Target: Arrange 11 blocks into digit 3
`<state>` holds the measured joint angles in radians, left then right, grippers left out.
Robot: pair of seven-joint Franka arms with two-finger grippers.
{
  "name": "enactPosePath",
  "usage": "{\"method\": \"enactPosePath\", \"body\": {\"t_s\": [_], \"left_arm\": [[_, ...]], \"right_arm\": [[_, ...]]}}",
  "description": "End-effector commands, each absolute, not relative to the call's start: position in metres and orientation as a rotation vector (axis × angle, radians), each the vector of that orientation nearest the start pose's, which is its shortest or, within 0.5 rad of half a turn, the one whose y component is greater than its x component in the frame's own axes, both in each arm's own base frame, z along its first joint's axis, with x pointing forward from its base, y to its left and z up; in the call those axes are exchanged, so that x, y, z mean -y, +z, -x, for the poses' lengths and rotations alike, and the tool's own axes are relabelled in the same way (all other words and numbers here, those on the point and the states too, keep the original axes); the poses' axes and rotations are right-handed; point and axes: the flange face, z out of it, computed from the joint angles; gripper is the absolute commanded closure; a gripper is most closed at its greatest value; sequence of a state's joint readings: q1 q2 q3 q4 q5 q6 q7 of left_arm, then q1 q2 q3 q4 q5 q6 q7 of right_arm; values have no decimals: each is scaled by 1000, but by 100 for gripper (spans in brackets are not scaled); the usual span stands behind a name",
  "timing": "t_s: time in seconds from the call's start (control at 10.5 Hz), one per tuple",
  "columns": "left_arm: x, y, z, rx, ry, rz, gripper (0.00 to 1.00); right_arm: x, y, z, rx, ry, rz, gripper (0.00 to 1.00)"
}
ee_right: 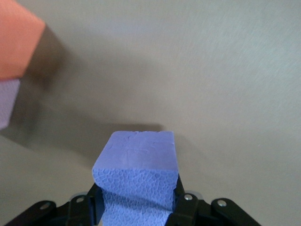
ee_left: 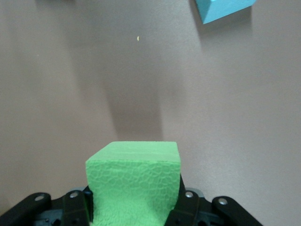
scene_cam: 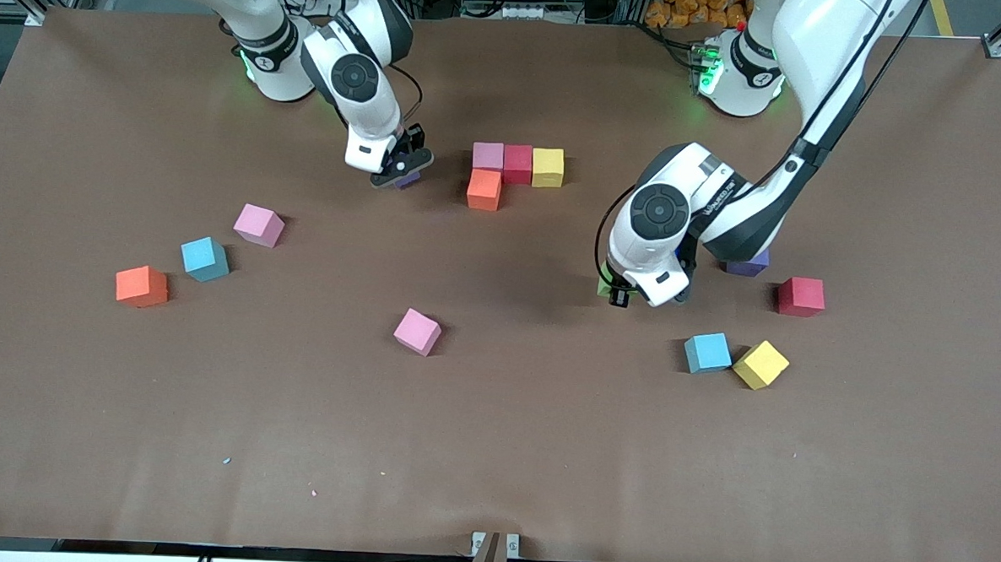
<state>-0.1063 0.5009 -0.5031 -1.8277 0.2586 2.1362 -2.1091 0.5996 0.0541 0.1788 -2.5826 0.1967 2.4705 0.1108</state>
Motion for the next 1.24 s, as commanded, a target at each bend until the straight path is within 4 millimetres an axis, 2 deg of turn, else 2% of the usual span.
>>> {"method": "enactPosePath", "body": {"t_s": [0.0, 0.29, 0.48, 0.57, 0.76, 1.05, 1.14], "left_arm": [[336, 287, -551, 1893, 62, 2331, 67], [338, 294, -556, 1907, 57, 2338, 67], [337, 298, -558, 1904, 51, 2331, 67], [337, 301, -560, 1903, 51, 2327, 67], [337, 305, -561, 1906, 47, 2327, 67], [334, 313, -566, 1880, 49, 2337, 68], [332, 314, -567, 1870, 50, 2340, 67]], "right_arm": [[-298, 259, -342, 677, 359, 2977, 100], [-298, 282, -377, 501, 313, 2996, 100], [-316, 297, -400, 251, 268, 3019, 100], [-327, 300, -415, 186, 251, 3015, 100], [-349, 297, -444, -4, 230, 3005, 100], [-379, 282, -485, -191, 211, 2970, 100], [-393, 284, -495, -254, 211, 2941, 100]]}}
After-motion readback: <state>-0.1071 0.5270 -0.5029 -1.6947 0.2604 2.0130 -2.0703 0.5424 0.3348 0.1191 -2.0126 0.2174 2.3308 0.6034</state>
